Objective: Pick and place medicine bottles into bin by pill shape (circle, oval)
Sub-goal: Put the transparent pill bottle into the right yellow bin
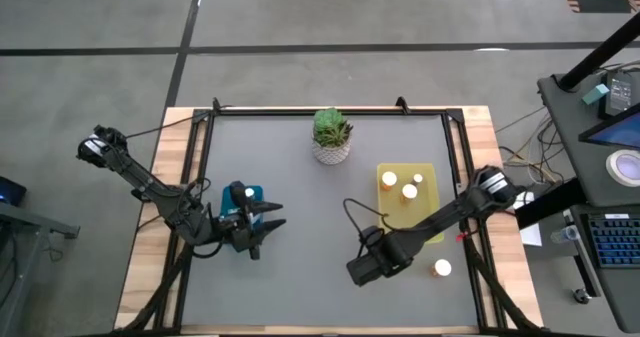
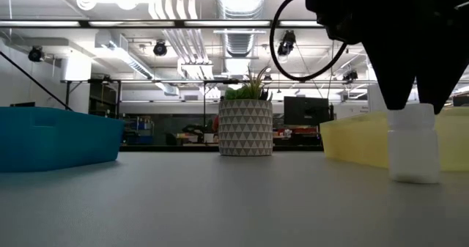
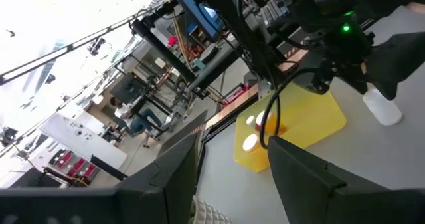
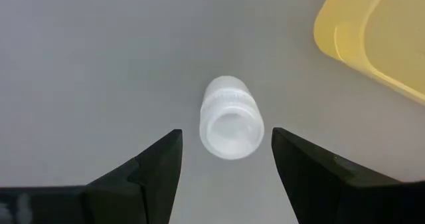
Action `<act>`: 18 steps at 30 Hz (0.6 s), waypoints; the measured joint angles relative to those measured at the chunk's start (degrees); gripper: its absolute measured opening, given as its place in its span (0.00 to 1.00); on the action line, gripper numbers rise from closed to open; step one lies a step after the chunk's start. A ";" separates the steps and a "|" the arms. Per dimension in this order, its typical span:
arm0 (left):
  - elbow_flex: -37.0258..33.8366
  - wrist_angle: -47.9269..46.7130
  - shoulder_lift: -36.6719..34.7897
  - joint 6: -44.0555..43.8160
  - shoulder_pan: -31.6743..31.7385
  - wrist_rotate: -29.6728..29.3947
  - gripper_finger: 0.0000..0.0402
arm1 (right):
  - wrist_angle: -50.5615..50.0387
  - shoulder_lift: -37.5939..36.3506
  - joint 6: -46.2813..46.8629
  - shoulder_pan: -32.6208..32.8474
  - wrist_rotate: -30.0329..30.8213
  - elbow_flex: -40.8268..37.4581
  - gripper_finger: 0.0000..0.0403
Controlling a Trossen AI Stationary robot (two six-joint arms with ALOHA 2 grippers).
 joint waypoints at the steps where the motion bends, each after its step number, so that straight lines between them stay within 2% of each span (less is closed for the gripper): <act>1: 0.00 0.00 0.00 0.00 0.00 -0.09 0.42 | 0.05 0.21 -0.33 0.00 0.00 0.00 0.55; 10: -0.04 0.02 0.00 0.00 0.00 -0.13 0.42 | 0.50 1.02 -1.54 -0.26 0.07 0.00 0.54; 18: -0.07 0.00 0.00 0.02 0.00 -0.13 0.42 | 0.79 1.02 -2.05 -0.26 0.07 0.00 0.40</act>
